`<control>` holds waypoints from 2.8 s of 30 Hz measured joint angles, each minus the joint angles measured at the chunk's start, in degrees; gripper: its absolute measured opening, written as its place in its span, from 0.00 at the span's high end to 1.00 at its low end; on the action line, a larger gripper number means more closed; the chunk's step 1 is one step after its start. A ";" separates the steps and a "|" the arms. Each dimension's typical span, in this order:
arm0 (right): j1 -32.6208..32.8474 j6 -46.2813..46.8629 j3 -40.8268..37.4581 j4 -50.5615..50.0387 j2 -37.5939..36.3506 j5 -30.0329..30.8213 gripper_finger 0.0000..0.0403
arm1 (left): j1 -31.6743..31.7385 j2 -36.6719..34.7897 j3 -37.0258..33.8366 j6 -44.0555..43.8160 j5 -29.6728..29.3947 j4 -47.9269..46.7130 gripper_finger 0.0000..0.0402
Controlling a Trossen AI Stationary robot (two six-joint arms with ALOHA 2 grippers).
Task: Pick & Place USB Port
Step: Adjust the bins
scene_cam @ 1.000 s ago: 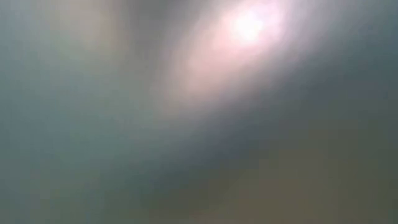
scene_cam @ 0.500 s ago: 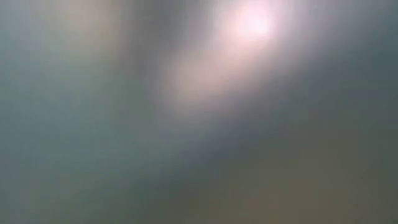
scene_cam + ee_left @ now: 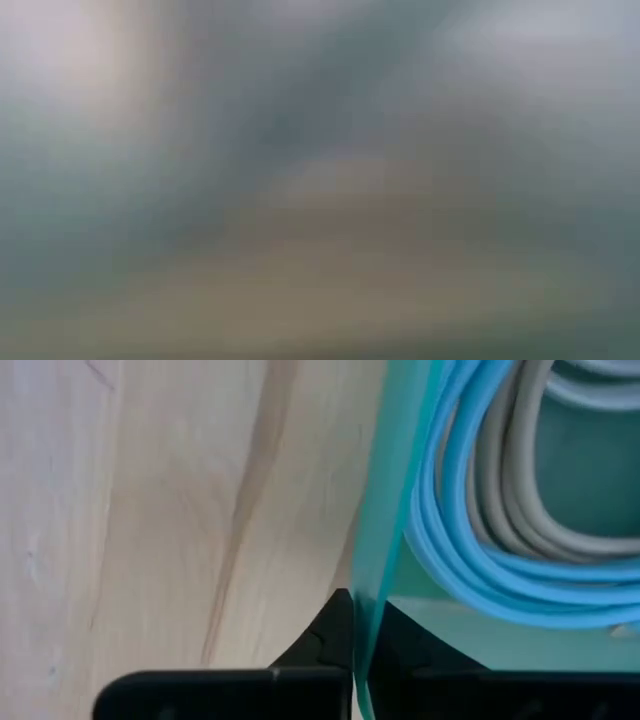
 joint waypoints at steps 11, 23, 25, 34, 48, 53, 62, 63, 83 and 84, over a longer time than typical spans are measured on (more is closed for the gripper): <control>0.00 -0.54 0.00 -0.04 0.00 -0.04 0.61 | -0.34 0.00 -0.04 6.55 2.09 -6.53 0.99; 0.00 -0.54 0.00 -0.02 0.00 -0.04 0.61 | -2.60 0.13 -0.11 6.66 3.02 -11.04 1.00; 0.00 -0.54 0.00 -0.04 0.00 -0.04 0.61 | -2.92 0.18 -0.11 6.64 3.05 -12.09 1.00; 0.00 -0.54 0.00 -0.02 0.00 -0.04 0.61 | -3.95 0.22 -0.15 7.09 1.79 -16.15 1.00; 0.00 0.41 0.00 0.00 0.00 0.07 0.62 | -4.10 0.22 -0.15 8.22 0.88 -17.93 0.97; -0.02 0.51 0.00 -0.02 0.00 0.11 0.62 | -4.10 0.16 -0.22 6.76 0.51 -17.82 0.86; -0.46 0.78 -0.01 -0.02 0.00 1.60 0.62 | -3.60 -7.00 -0.24 1.97 -1.93 -17.47 0.79; -0.48 0.78 0.00 0.01 0.01 1.59 0.62 | -3.41 -8.05 -0.22 1.45 -2.01 -17.47 0.79; 8.57 19.96 -0.04 -26.75 -0.69 -21.00 0.62 | -2.09 -23.25 -0.11 -11.16 -19.38 4.68 0.78; 10.01 20.67 -0.04 -25.79 -0.81 -21.85 0.62 | -2.09 -22.92 -0.11 -11.16 -20.04 4.99 0.78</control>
